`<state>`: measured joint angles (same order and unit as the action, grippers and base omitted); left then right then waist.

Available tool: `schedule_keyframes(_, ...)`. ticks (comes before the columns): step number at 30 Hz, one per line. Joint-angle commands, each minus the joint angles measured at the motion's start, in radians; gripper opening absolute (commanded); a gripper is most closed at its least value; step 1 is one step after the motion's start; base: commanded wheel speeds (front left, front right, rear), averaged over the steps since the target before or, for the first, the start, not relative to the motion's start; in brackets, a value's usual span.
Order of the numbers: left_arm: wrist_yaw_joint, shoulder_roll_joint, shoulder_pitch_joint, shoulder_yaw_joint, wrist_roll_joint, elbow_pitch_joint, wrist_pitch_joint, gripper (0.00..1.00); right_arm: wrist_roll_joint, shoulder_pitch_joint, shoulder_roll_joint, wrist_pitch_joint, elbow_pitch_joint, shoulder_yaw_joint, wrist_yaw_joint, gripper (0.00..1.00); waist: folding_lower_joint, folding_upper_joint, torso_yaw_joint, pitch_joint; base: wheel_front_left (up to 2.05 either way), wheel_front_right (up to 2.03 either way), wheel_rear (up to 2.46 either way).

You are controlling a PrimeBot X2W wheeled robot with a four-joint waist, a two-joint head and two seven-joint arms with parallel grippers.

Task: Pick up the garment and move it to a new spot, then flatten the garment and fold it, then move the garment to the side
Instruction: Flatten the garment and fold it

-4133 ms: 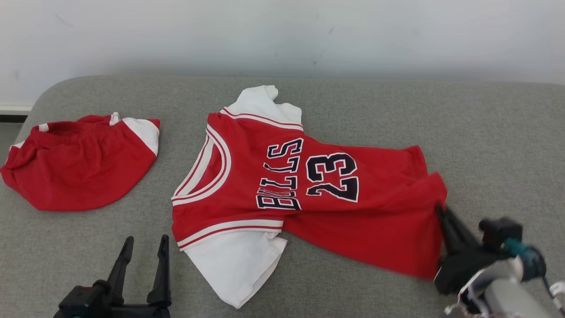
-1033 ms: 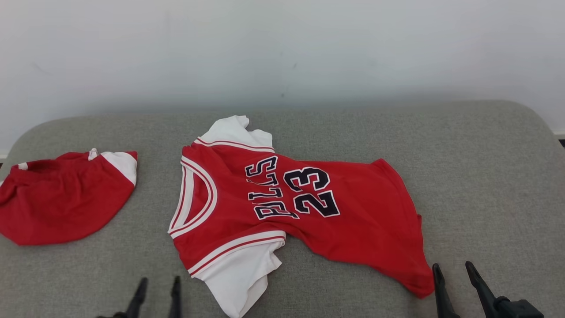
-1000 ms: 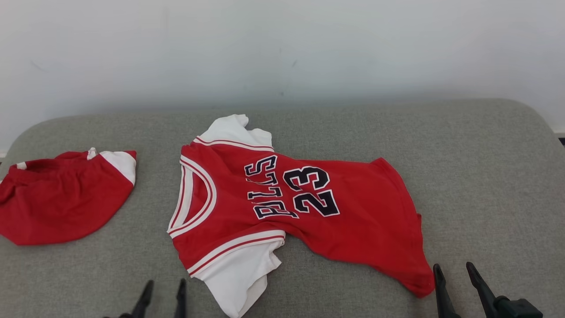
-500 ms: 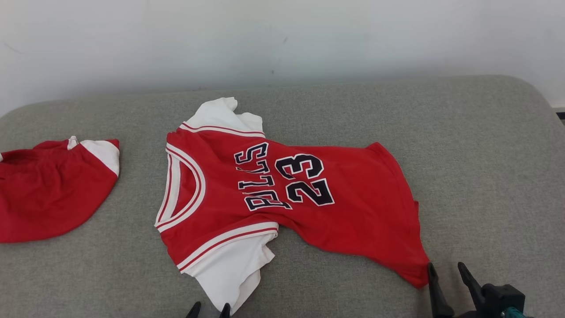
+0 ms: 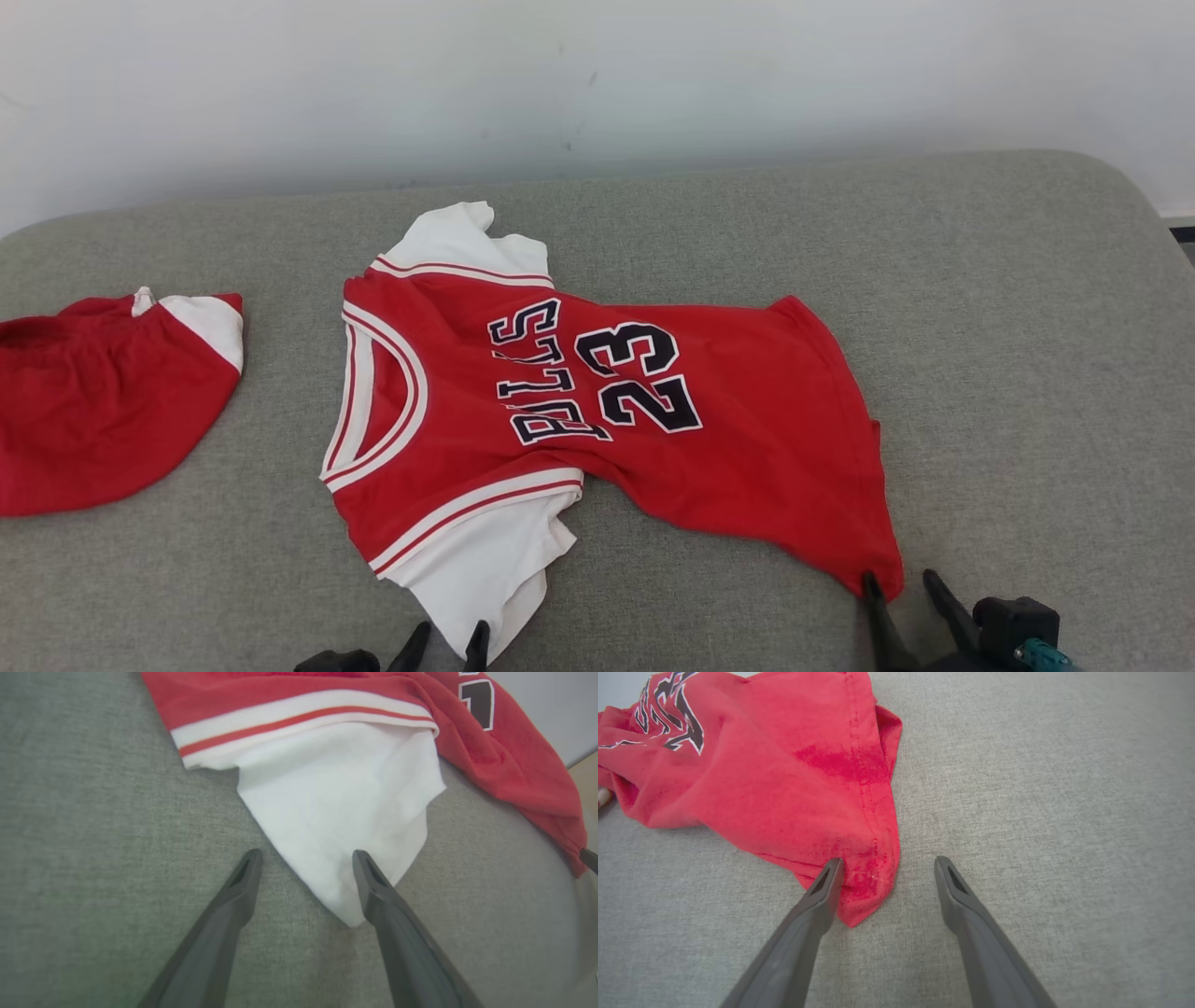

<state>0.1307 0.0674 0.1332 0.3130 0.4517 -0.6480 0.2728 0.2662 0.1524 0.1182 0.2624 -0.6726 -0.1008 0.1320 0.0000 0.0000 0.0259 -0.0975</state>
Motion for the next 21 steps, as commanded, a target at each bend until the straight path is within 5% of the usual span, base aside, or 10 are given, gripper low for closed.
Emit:
schedule_keyframes(1, -0.001, -0.013, 0.002, 0.02, 0.025, -0.031, -0.015, 1.0, 0.022, 0.014, -0.005, 0.002, -0.02, -0.012, -0.003, 1.0, 0.0, 0.0, 0.0, 0.0, 0.0, 0.0, 0.0)
schedule_keyframes(2, -0.001, -0.015, 0.005, 0.026, 0.04, -0.038, -0.016, 1.0, 0.033, 0.017, -0.007, 0.002, -0.04, -0.023, -0.003, 1.0, 0.0, 0.0, 0.0, 0.001, 0.0, 0.0, 0.0)
schedule_keyframes(3, -0.001, -0.017, 0.008, 0.033, 0.059, -0.047, -0.016, 1.0, 0.043, 0.023, -0.008, 0.002, -0.055, -0.033, -0.003, 0.46, 0.0, 0.0, -0.001, 0.002, 0.0, 0.0, 0.0)
schedule_keyframes(4, -0.001, -0.018, 0.01, 0.044, 0.076, -0.058, -0.017, 1.0, 0.052, 0.03, -0.004, 0.002, -0.067, -0.042, -0.003, 0.38, 0.0, 0.0, -0.002, 0.003, 0.0, 0.0, 0.0)
schedule_keyframes(5, -0.001, -0.019, 0.012, 0.053, 0.085, -0.065, -0.018, 0.54, 0.067, 0.034, -0.005, 0.002, -0.075, -0.048, -0.003, 0.0, 0.0, 0.0, -0.003, 0.004, 0.0, 0.0, 0.0)
schedule_keyframes(7, -0.001, -0.021, 0.019, 0.065, 0.118, -0.08, -0.019, 0.0, 0.103, 0.036, -0.011, 0.002, -0.094, -0.058, -0.003, 0.0, 0.0, 0.0, -0.003, 0.007, 0.0, 0.0, 0.0)
schedule_keyframes(21, -0.001, 0.039, 0.036, -0.052, 0.181, 0.188, -0.008, 0.0, 0.137, -0.01, 0.063, 0.002, 0.233, -0.137, -0.003, 0.0, 0.0, 0.0, -0.007, 0.019, 0.0, 0.0, 0.0)
